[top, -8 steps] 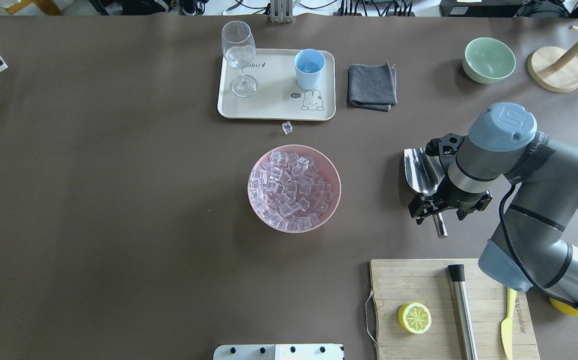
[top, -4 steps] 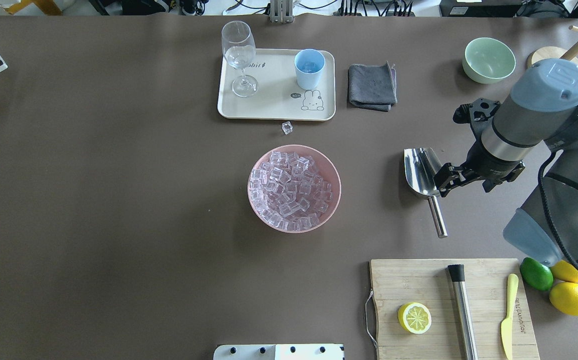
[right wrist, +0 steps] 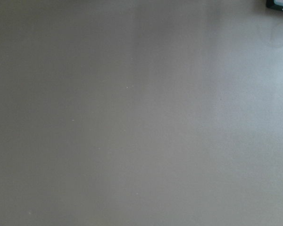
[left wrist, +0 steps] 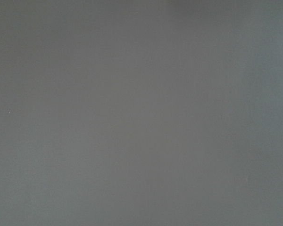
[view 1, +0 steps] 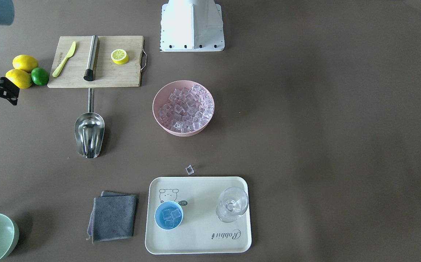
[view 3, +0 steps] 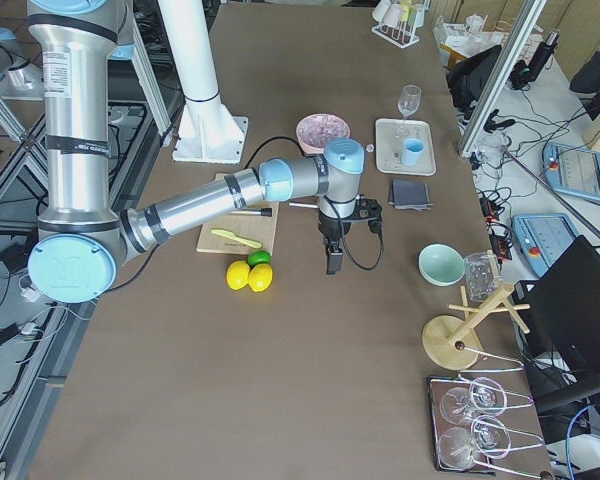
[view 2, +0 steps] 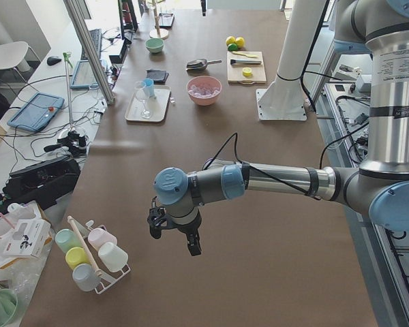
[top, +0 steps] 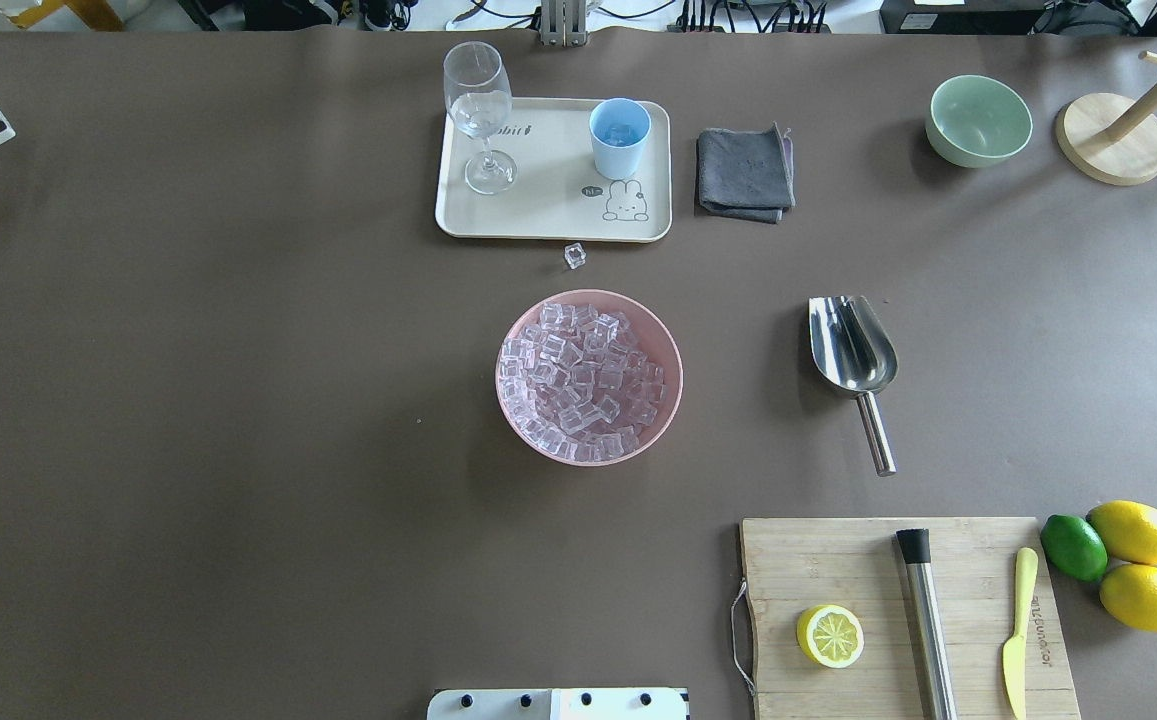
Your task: Put ice in cup with scoop
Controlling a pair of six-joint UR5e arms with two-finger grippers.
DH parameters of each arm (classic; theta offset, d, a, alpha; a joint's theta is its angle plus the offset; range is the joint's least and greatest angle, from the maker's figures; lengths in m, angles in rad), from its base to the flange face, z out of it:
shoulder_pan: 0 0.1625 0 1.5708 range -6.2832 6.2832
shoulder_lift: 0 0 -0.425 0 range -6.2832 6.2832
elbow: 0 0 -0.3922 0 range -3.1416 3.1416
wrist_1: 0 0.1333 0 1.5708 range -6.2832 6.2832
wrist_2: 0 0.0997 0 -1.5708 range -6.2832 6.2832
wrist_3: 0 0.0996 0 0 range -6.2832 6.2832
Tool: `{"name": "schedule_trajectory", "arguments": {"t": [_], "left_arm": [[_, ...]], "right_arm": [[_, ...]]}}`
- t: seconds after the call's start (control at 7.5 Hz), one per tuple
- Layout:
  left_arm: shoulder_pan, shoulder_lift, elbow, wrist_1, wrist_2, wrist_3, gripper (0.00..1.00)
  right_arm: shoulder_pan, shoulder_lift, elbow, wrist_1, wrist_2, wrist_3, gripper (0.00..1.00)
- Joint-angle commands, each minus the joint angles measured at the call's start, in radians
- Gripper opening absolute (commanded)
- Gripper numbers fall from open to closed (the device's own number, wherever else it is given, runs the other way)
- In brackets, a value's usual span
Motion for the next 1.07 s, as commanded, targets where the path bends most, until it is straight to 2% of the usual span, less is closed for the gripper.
{"name": "schedule_trajectory", "arguments": {"t": [0.0,0.13,0.27,0.93], "left_arm": [[-0.007,0.011,-0.007,-0.107,-0.034,-0.007,0.98],[-0.010,0.011,-0.012,-0.103,-0.078,-0.012,0.98],[-0.010,0.011,-0.012,-0.103,-0.079,-0.012,0.98],[-0.012,0.010,-0.023,-0.103,-0.071,-0.013,0.98]], "right_arm": [[0.225,-0.144,-0.135,0.166,0.102,-0.179,0.99],[0.284,-0.159,-0.210,0.199,0.115,-0.246,0.99],[0.321,-0.159,-0.250,0.201,0.133,-0.272,0.99],[0.327,-0.146,-0.245,0.203,0.125,-0.288,0.99]]}}
